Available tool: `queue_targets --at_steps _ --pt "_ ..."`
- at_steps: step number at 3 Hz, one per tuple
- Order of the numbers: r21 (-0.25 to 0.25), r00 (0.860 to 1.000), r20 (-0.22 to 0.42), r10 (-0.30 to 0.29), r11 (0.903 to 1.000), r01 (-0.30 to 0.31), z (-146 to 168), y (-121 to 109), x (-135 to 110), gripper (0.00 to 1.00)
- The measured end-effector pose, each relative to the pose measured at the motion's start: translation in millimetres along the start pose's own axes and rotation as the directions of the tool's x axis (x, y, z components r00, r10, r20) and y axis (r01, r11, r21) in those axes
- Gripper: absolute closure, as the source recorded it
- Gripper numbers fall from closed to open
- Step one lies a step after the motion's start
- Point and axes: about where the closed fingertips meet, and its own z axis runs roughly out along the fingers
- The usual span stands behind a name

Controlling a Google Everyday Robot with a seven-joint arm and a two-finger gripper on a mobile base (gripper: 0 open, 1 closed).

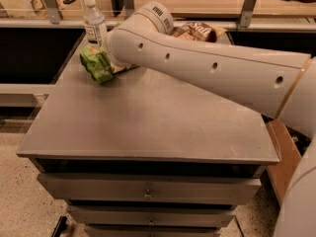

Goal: Move green rice chip bag near blue plastic bottle

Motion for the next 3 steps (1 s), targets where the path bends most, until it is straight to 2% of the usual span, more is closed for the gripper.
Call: queue_targets --at_steps 3 --pt "-0.019 1.0 0.001 0.016 0.9997 -0.016 -0.7 7.7 3.8 0.15"
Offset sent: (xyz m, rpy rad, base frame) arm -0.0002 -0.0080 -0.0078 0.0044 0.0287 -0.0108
